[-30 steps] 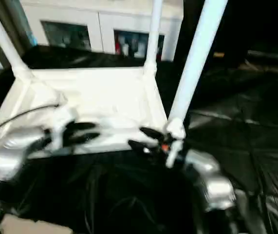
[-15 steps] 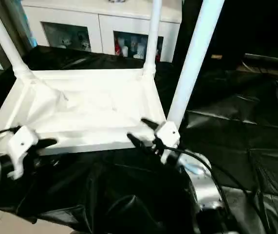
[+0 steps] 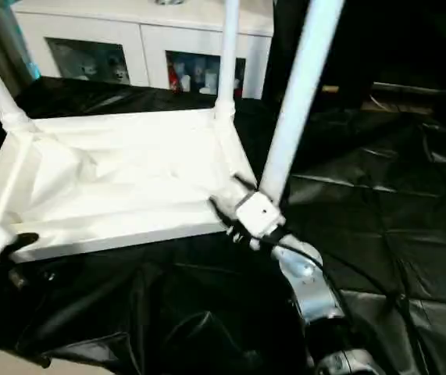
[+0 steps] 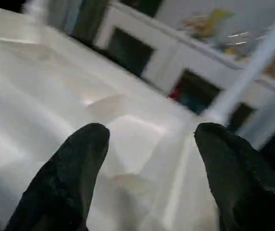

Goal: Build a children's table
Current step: Rotate table base

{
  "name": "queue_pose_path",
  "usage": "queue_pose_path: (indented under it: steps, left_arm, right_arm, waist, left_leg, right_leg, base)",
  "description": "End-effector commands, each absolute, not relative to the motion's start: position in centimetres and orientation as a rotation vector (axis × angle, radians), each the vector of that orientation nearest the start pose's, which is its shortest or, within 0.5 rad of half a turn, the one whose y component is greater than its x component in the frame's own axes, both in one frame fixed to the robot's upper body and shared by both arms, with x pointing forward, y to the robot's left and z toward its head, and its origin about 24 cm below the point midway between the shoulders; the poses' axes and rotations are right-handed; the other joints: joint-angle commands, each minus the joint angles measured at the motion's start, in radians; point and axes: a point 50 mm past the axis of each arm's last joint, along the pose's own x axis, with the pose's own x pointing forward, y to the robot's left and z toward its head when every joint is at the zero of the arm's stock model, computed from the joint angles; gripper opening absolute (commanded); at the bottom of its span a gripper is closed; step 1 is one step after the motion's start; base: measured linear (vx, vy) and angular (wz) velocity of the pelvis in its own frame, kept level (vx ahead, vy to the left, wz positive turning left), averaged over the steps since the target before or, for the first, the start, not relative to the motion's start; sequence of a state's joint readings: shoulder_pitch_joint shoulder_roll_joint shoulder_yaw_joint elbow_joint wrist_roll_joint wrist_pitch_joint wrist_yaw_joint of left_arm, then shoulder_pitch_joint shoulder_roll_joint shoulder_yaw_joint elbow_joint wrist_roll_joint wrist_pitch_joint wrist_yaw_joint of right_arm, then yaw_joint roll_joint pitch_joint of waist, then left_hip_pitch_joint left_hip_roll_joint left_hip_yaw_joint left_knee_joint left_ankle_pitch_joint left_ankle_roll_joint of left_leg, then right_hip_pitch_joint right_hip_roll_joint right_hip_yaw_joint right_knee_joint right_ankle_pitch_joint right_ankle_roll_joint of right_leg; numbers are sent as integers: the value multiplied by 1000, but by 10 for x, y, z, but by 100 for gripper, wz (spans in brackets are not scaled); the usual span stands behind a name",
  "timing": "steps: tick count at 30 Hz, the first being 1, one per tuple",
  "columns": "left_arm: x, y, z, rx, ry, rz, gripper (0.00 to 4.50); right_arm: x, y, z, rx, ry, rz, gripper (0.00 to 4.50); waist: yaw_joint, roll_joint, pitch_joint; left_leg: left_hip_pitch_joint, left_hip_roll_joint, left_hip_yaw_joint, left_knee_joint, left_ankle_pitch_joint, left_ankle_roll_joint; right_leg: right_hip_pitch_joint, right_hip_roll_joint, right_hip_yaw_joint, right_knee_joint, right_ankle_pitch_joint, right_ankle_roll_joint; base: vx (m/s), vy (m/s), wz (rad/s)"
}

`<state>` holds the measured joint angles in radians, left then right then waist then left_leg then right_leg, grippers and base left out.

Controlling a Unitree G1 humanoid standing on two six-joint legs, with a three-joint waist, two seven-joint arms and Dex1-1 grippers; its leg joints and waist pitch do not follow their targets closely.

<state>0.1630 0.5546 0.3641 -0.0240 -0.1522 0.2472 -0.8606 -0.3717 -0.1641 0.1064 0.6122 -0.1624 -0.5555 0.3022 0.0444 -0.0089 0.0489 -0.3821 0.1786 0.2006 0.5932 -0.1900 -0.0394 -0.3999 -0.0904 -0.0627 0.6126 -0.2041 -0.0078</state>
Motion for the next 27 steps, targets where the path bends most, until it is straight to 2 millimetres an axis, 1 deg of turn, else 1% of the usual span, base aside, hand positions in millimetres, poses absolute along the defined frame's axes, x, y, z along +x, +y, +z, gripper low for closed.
queue_pose_path:
  steps: [1,2,3,4,5,6,7,10,11,12,13,14,15,17,18,19,20,21,22,23,24,26,27]
  left_arm:
    - [185,312,56,209,393,-422,448]
    - [185,312,56,209,393,-422,448]
    - [175,315,51,174,407,-418,448]
    - [171,316,50,161,412,-419,448]
    - [163,317,46,131,426,-422,448]
    - [159,318,45,119,431,-425,448]
    - [156,318,42,113,443,-426,448]
    - [146,321,34,95,470,-422,448]
    - [142,322,32,91,476,-418,448]
    - [135,326,28,80,479,-395,448]
    - [131,330,27,74,478,-373,448]
    - [129,331,27,72,477,-363,448]
    - [127,333,27,68,476,-353,448]
    - [122,338,27,54,481,-336,448]
    - [117,342,27,52,495,-326,448]
    - [114,345,27,51,506,-320,448]
    - [111,346,26,51,515,-317,448]
    - [106,351,26,55,531,-309,448]
    - [104,352,26,56,531,-307,448]
    - [103,353,27,53,521,-312,448]
    - [104,353,28,51,512,-316,448]
    - [111,349,33,46,475,-343,448]
    - [123,341,39,61,428,-396,448]
  right_arm:
    - [309,-130,48,-388,-277,462,332]
    - [309,-130,48,-388,-277,462,332]
    - [311,-132,46,-397,-275,428,332]
    - [312,-132,45,-400,-274,413,332]
    - [314,-134,44,-402,-273,384,332]
    - [315,-134,44,-404,-274,372,332]
    - [316,-135,44,-407,-275,363,332]
    - [319,-137,44,-412,-275,337,332]
    - [320,-138,44,-412,-276,326,332]
    - [323,-141,45,-409,-273,305,332]
    - [324,-144,45,-406,-267,293,332]
    - [325,-146,45,-405,-265,288,332]
    - [325,-148,45,-406,-262,281,332]
    - [327,-151,45,-409,-259,272,332]
    - [328,-153,45,-416,-258,264,332]
    - [328,-155,45,-419,-256,260,332]
    - [329,-156,45,-421,-255,256,332]
    - [330,-160,46,-424,-251,245,332]
    - [331,-161,46,-425,-250,240,332]
    - [332,-163,47,-425,-249,233,332]
    - [332,-164,47,-426,-248,229,332]
    - [333,-164,48,-422,-250,229,332]
    - [334,-161,50,-412,-257,243,332]
  waist:
    - [1,15,-54]
    - [-1,15,-52]
    - [1,12,-54]
    - [-1,12,-53]
    - [-2,9,-52]
    - [-3,10,-50]
    - [-2,11,-50]
    - [-6,7,-46]
    - [-7,4,-44]
    - [-7,4,-43]
    - [-9,4,-43]
    - [-10,0,-42]
    - [-11,2,-41]
    - [-12,2,-42]
    - [-12,-2,-42]
    - [-12,-1,-42]
    - [-13,-5,-41]
    - [-12,-4,-41]
    - [-13,-3,-41]
    - [-13,-9,-40]
    - [-10,-5,-39]
    - [-6,-4,-40]
    - [2,0,-38]
  left_leg:
    - [23,52,-27,-81,-250,27]
    - [23,53,-27,-84,-263,32]
    - [30,54,-26,-81,-274,33]
    - [25,53,-26,-82,-271,32]
    - [27,53,-25,-85,-286,27]
    - [26,53,-26,-86,-300,23]
    - [29,54,-26,-86,-310,19]
    - [30,53,-27,-89,-365,8]
    - [32,53,-27,-91,-387,4]
    - [33,53,-29,-92,-407,-1]
    - [33,53,-30,-91,-415,-4]
    - [32,54,-31,-93,-425,-5]
    - [36,53,-31,-93,-439,-9]
    - [38,53,-31,-93,-448,-14]
    - [36,53,-32,-93,-445,-9]
    - [36,52,-31,-92,-443,-8]
    - [36,53,-30,-93,-444,-5]
    - [36,52,-32,-92,-441,-2]
    - [36,52,-30,-92,-443,-2]
    - [38,53,-29,-92,-453,-2]
    - [44,53,-29,-92,-467,-4]
    - [49,53,-29,-91,-481,-15]
    - [58,57,-28,-94,-500,-26]
  right_leg:
    - [35,-49,49,-63,-97,-225]
    - [34,-46,48,-65,-101,-217]
    - [30,-46,49,-64,-102,-212]
    - [32,-46,49,-62,-100,-214]
    - [31,-44,48,-65,-118,-209]
    - [31,-45,50,-67,-130,-204]
    - [29,-44,50,-67,-135,-201]
    - [28,-44,51,-73,-190,-178]
    - [26,-45,52,-77,-225,-168]
    - [25,-46,53,-80,-259,-160]
    - [25,-48,53,-80,-271,-158]
    - [25,-49,53,-82,-295,-150]
    - [21,-47,54,-85,-312,-142]
    - [20,-46,55,-84,-313,-143]
    - [21,-47,55,-85,-316,-141]
    - [20,-47,56,-85,-317,-141]
    - [19,-45,57,-86,-321,-138]
    - [18,-46,57,-85,-324,-140]
    - [17,-44,57,-86,-324,-140]
    - [15,-44,58,-88,-335,-138]
    - [10,-42,59,-89,-349,-134]
    - [8,-43,62,-89,-357,-134]
    - [1,-38,62,-95,-350,-134]
  base:
    - [0,0,0]
    - [0,0,0]
    - [0,0,0]
    - [0,0,0]
    - [0,0,0]
    - [0,0,0]
    - [0,0,0]
    - [0,0,0]
    - [0,0,0]
    - [0,0,0]
    - [0,0,0]
    - [0,0,0]
    - [0,0,0]
    - [0,0,0]
    - [0,0,0]
    - [0,0,0]
    - [0,0,0]
    - [0,0,0]
    - [0,0,0]
    - [0,0,0]
    - [0,0,0]
    - [0,0,0]
    - [0,0,0]
